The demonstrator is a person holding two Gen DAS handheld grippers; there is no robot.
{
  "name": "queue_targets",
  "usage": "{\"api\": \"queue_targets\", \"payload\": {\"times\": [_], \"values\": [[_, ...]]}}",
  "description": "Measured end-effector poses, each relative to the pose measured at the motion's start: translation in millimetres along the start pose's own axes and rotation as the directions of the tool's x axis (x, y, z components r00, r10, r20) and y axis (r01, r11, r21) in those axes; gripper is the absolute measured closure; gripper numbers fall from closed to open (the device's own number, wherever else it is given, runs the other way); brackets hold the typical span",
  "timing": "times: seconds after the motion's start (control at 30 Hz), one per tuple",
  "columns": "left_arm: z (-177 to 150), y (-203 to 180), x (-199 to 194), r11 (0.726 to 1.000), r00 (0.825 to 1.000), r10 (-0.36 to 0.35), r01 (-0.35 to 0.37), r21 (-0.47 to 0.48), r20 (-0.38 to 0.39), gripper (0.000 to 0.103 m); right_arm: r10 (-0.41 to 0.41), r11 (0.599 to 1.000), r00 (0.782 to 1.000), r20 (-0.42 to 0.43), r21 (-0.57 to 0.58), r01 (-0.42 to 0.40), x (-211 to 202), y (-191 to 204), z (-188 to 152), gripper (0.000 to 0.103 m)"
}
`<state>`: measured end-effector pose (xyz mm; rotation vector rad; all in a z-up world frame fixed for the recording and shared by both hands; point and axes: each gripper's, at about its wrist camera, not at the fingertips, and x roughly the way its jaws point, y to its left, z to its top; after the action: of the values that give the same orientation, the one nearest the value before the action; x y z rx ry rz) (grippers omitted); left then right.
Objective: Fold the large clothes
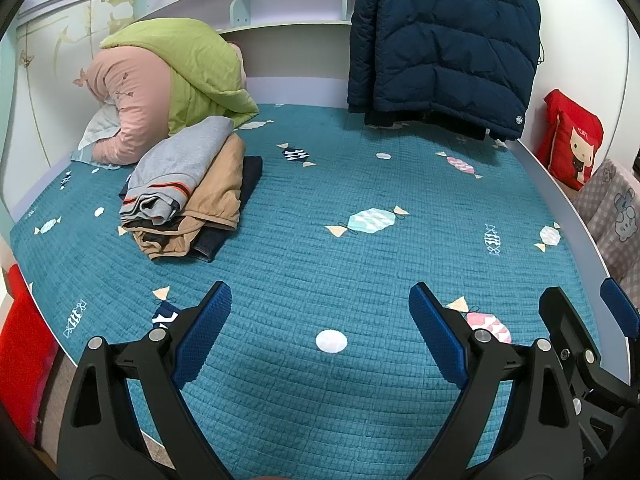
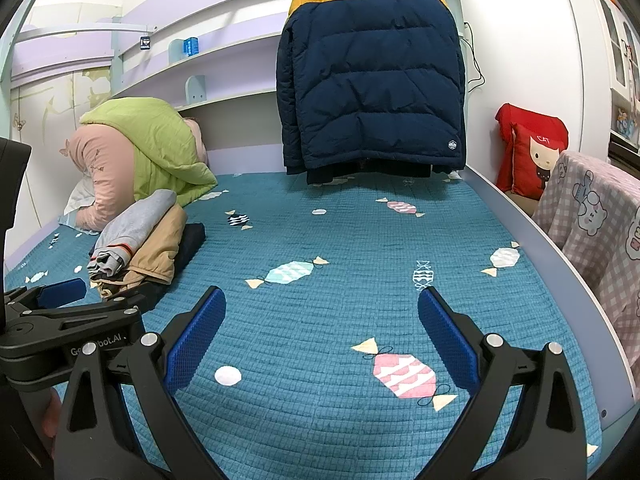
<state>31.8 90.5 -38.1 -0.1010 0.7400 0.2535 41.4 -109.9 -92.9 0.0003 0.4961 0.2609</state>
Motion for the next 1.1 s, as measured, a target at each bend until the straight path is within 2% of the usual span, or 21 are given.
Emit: {"api": "queue_targets", "payload": {"times": [1.1], "values": [[1.5,11.2,10.9,0.999,0.999,-0.041,0.042,0.028,-0.034,0.01,-0.016,1.0,1.0,0.024,-0.014,0.016,-7.1,13.6,-7.5,0.009]]}}
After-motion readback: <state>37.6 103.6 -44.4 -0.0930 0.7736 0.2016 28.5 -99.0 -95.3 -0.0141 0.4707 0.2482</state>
